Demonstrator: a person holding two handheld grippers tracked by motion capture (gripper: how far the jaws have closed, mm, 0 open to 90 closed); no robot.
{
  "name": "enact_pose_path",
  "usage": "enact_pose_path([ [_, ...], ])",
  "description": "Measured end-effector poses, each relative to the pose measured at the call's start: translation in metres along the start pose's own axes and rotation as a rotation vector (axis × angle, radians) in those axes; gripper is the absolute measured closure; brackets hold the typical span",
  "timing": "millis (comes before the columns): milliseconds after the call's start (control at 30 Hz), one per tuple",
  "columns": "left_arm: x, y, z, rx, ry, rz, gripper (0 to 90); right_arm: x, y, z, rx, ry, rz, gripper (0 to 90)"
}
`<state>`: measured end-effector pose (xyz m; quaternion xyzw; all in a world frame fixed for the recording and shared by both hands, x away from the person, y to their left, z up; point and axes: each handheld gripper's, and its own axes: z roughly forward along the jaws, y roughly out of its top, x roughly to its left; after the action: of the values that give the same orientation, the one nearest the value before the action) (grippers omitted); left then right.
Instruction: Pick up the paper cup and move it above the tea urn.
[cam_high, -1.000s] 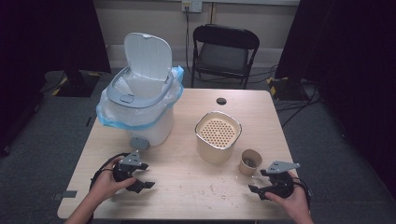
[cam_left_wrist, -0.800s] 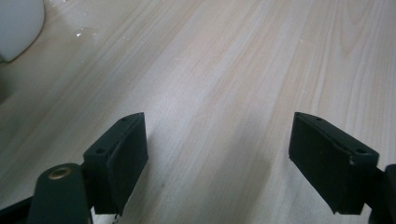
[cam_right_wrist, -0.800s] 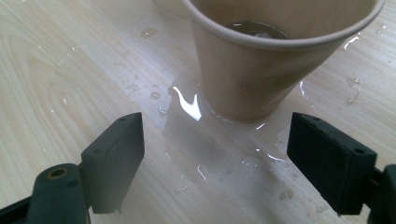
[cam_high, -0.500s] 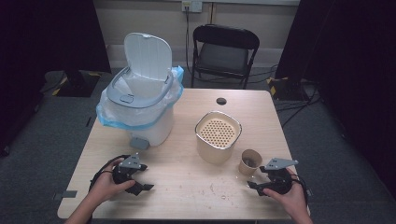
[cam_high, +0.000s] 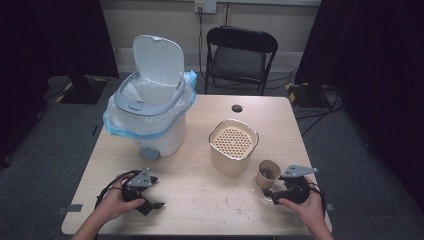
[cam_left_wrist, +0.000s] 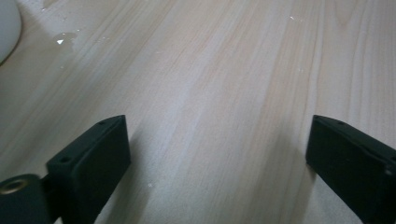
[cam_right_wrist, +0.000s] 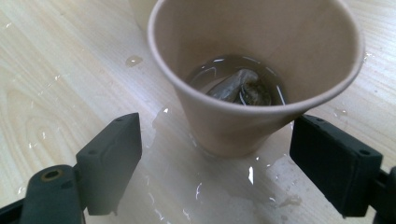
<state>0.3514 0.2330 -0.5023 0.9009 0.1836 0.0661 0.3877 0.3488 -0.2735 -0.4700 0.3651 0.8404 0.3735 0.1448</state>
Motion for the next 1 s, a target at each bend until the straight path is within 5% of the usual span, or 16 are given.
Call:
enact_pose_path([
  [1000, -0.001, -0.001, 0.001, 0.001, -0.008, 0.007, 0.0, -0.008, 0.002, 0.020, -0.104, -0.007, 0.064, 28.7],
])
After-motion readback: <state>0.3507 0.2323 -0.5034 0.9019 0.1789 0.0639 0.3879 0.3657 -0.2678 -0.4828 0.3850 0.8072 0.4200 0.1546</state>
